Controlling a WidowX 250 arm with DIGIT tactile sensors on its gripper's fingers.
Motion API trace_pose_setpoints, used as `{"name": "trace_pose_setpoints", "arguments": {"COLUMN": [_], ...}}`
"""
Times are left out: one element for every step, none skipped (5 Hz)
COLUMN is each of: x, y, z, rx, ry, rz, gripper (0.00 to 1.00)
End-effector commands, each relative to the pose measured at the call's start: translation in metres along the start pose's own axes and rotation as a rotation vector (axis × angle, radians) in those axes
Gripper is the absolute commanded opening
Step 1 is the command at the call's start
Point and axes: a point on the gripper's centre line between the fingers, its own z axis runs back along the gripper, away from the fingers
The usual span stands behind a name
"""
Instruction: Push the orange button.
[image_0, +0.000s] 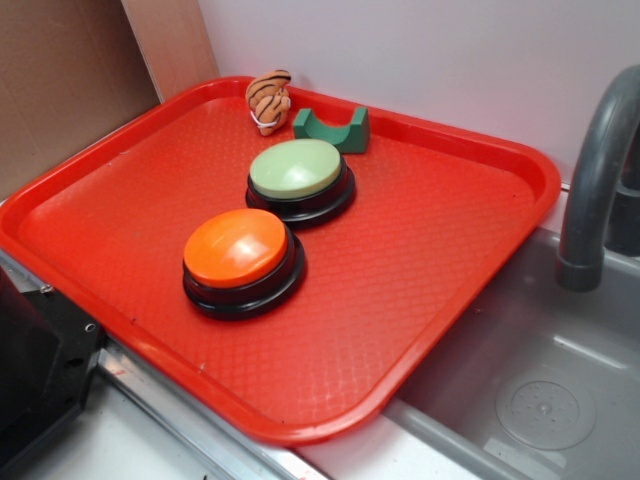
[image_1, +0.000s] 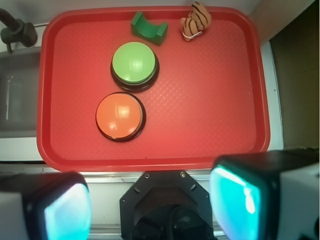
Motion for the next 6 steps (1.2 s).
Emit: {"name": "trace_pose_setpoints", "arguments": {"x": [0.000, 0.038, 0.050, 0.051, 0.051, 0.050], "y": [0.000, -0.038, -0.076, -0.087, -0.080, -0.075], "z": [0.000, -0.045, -0.093, -0.134, -0.152, -0.174], "rx": [0.000, 0.037, 0.013, 0.021, 0.016, 0.000], "ry": [0.000, 0.044, -0.019, 0.001, 0.014, 0.060], "rz": [0.000, -0.256, -0.503, -0.602, -0.625, -0.659], "gripper": [1.00, 1.00, 1.00, 1.00, 1.00, 1.00]}}
